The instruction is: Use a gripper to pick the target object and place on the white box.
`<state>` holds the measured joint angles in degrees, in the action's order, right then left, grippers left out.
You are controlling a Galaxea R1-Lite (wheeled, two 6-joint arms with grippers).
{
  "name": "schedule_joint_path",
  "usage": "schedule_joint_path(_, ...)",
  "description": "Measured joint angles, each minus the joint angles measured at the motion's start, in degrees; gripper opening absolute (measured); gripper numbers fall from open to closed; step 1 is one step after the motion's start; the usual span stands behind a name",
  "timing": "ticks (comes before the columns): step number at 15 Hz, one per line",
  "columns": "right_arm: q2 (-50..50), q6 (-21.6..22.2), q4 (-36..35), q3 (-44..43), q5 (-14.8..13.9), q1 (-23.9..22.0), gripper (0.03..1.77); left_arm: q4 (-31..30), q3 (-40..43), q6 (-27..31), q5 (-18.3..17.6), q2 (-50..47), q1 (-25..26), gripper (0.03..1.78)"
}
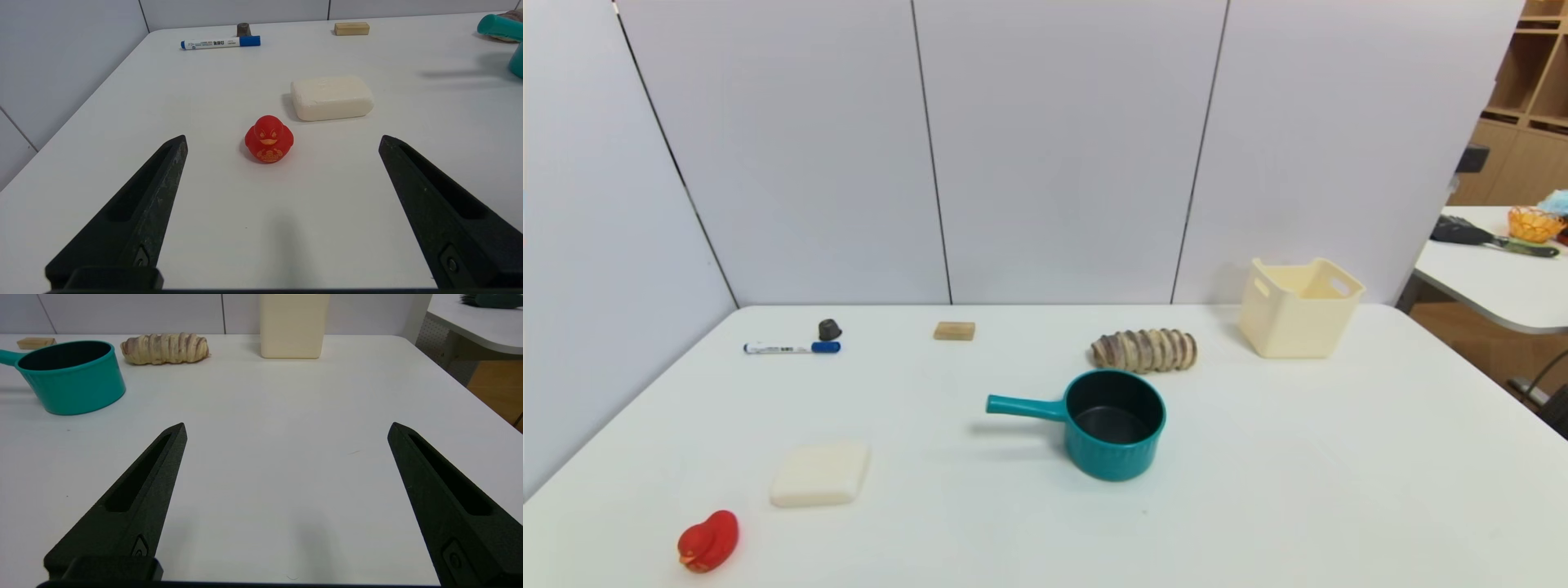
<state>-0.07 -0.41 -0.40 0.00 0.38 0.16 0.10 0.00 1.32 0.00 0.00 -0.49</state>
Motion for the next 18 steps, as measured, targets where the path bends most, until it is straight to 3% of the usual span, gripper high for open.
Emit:
schedule_joint_path(6,0.0,-0.1,0.0,0.0,0.1,0.0,1.70,0.0,0.0,0.0,0.0,0.0,0.0,1.69)
schedule_joint_path(10,1.7,-0.7,4.3,-4.5,0.7,0.0,1.70,0.0,0.0,0.0,0.0,0.0,0.0,1.69)
schedule_joint_path(14,14.5,-0.8,11.0,-18.2,0.5,1.8,1.70,0.0,0.0,0.0,0.0,0.0,0.0,1.69)
schedule_joint_path(18,36.1,-0.8,12.8,-32.8,0.5,6.6,1.70,0.0,0.0,0.0,0.0,0.0,0.0,1.69)
